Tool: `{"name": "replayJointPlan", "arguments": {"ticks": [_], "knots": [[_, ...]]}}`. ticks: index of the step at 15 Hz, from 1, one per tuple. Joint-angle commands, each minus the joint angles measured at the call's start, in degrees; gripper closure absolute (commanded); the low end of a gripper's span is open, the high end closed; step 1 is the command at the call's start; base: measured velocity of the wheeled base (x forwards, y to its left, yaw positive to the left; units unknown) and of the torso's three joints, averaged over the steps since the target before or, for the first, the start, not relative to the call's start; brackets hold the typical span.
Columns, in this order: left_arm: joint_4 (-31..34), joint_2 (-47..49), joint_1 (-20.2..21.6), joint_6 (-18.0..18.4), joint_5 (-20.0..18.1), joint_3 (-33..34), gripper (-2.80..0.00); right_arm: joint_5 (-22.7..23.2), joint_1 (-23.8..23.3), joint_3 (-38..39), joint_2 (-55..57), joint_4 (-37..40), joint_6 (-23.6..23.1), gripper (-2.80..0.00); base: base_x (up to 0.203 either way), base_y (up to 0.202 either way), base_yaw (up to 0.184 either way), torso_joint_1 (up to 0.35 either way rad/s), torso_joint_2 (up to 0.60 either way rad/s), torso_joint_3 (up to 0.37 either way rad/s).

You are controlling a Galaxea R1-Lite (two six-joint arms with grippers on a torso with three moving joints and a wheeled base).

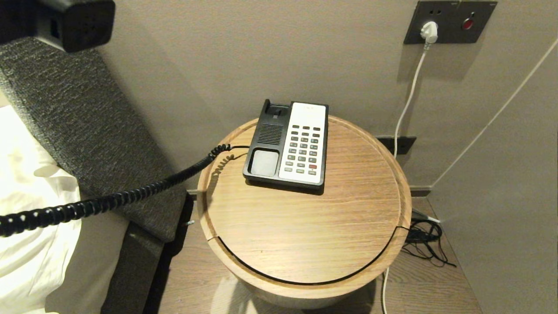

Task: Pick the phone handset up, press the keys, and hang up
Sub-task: Dial the number

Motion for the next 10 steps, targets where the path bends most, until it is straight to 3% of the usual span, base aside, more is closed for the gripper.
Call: {"name": "replayJointPlan", "arguments": {"ticks": [1,10], "knots": [[0.3,-3.8,2.0,-2.4,-2.6,0.1,0.0,0.0,0.0,0.0,-0.3,0.0,0.0,0.0,0.0,0.0,0.0,0.0,0.0,0.0],[0.2,-5.3,4.3,-2.5,-6.5,2.8,0.0,0.0,0.0,0.0,-0.3,0.0,-0.2,0.0,0.0,0.0,0.0,0.0,0.0,0.0]]}}
